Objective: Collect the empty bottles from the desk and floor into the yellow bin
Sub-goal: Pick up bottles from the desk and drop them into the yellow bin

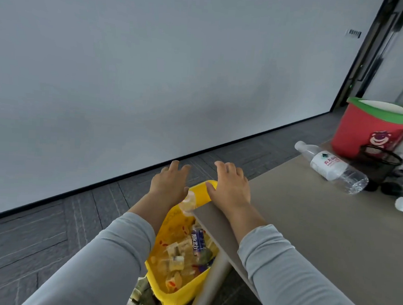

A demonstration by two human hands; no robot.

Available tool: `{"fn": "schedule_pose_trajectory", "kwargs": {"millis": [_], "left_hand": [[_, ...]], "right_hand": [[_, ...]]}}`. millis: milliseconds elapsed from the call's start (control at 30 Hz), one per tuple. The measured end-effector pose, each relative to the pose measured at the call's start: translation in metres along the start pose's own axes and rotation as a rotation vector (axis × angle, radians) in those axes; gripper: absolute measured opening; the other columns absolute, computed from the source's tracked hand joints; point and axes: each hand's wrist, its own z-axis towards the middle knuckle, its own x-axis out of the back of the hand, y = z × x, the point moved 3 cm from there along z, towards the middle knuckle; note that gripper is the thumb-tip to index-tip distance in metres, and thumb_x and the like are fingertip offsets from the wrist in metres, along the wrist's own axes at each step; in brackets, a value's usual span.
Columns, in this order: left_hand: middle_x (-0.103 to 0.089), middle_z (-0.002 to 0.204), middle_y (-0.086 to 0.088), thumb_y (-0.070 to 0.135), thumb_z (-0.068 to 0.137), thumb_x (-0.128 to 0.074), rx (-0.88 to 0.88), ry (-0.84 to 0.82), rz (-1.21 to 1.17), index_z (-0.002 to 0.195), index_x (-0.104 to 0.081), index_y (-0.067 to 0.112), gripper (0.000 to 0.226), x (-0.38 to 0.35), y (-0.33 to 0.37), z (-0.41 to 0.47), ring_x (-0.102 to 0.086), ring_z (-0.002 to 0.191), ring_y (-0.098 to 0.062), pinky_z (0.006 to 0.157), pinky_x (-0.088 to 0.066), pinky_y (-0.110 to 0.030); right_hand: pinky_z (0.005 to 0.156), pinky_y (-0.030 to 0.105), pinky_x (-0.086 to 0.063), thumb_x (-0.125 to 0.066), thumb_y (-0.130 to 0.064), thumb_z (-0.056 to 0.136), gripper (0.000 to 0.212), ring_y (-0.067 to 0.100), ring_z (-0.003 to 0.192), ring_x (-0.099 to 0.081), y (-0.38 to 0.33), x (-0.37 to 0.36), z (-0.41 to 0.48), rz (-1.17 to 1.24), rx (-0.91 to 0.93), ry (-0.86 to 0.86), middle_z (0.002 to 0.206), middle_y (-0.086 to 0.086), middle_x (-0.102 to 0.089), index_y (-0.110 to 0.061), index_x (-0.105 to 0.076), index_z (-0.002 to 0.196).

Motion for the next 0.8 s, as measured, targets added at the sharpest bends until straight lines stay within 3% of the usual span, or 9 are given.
{"fn": "schedule_pose_trajectory", "kwargs": {"millis": [133,433,800], "left_hand": [[-0.042,0.136,-0.006,0.034,0.090,-0.054,-0.029,0.062,0.005,0.137,-0.035,0.019,0.053,0.006,0.009,-0.008,-0.045,0.122,-0.025,0.091,-0.047,-0.038],[-0.048,0.129,-0.001,0.037,0.094,-0.045,-0.147,0.216,0.013,0.132,-0.043,0.020,0.043,0.043,0.047,-0.033,-0.041,0.120,-0.022,0.096,-0.038,-0.034],[-0.046,0.131,-0.002,0.035,0.093,-0.046,-0.400,0.228,-0.065,0.132,-0.043,0.018,0.043,0.061,0.195,-0.074,-0.042,0.121,-0.023,0.095,-0.038,-0.033]], "right_hand": [[0.096,0.040,-0.038,-0.050,-0.041,0.092,0.056,0.029,0.122,-0.041,0.000,0.004,-0.004,-0.012,0.006,-0.002,0.137,0.010,-0.042,-0.016,-0.031,0.138],[0.097,0.038,-0.036,-0.047,-0.036,0.093,0.050,0.027,0.122,-0.041,0.023,0.034,-0.040,-0.034,-0.037,-0.008,0.135,0.009,-0.045,-0.016,-0.031,0.137],[0.099,0.038,-0.037,-0.046,-0.039,0.093,0.050,0.025,0.119,-0.047,0.141,0.123,-0.141,-0.167,-0.234,0.113,0.129,0.007,-0.051,-0.015,-0.034,0.136]]}}
